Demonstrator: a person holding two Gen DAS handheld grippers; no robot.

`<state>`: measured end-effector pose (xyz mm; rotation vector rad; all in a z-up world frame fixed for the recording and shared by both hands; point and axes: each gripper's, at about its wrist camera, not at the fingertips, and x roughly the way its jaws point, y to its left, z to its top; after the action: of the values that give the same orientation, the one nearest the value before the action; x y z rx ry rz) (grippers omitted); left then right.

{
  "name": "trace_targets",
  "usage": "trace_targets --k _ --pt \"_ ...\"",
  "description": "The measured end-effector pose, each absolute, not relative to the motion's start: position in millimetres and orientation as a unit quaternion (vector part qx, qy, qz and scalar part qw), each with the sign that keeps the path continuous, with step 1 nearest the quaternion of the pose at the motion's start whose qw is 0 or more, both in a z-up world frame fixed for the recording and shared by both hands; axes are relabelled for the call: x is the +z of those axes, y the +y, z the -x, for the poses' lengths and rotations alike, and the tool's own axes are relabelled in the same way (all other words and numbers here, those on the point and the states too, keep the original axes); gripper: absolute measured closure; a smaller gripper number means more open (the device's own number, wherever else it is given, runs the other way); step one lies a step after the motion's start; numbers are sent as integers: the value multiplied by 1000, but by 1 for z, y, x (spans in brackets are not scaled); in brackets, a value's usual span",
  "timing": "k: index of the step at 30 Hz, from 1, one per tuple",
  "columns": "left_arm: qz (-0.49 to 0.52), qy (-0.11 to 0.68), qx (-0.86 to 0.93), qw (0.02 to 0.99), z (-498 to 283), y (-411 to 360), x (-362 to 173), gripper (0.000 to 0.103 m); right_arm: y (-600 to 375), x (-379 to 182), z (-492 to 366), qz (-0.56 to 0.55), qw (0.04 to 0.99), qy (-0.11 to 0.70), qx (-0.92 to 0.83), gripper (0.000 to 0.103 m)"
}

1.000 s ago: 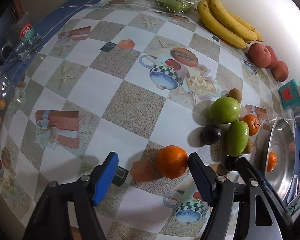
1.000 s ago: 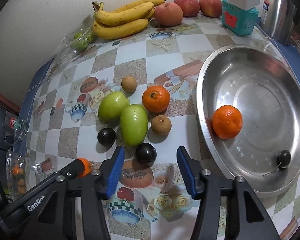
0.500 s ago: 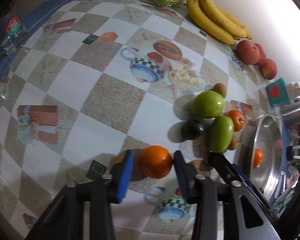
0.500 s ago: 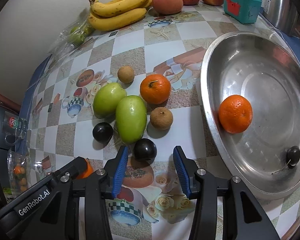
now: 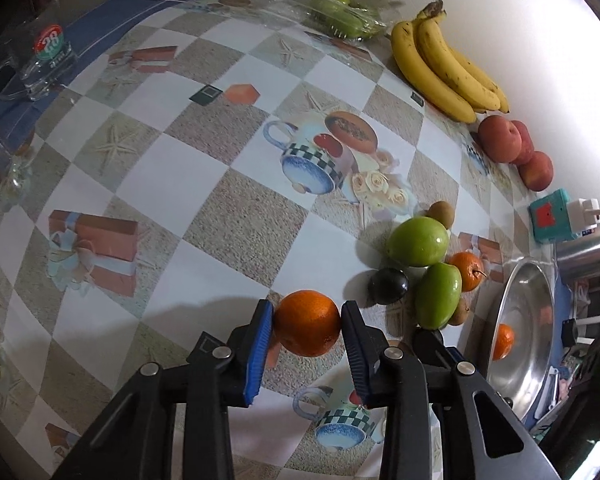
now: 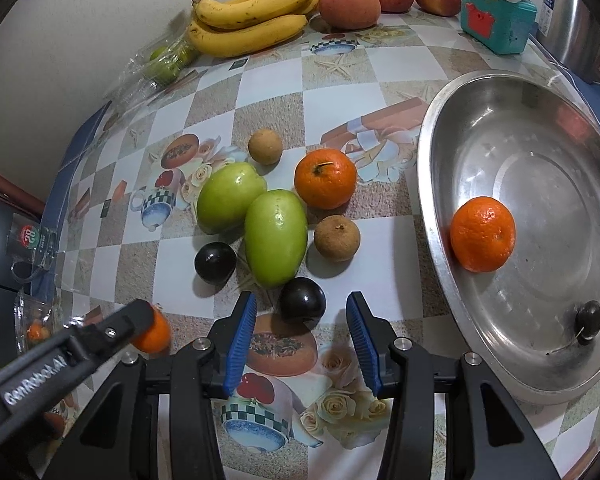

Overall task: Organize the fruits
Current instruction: 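Grasp a second mandarin with the left tool while the right tool grasps another black plum, then carry the second mandarin and plum in both tools over the steel bowl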

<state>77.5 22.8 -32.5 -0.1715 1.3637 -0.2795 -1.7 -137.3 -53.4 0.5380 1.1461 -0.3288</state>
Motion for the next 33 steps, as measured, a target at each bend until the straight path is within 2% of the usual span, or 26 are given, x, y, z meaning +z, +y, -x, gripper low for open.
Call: trace_targets --k 15,33 --pt "76 627 -120 766 -78 23 -32 65 -135 -59 -1 -240 790 544 -149 75" --pt "71 618 -112 775 -79 25 -26 65 -136 -44 5 -267 801 520 -127 77"
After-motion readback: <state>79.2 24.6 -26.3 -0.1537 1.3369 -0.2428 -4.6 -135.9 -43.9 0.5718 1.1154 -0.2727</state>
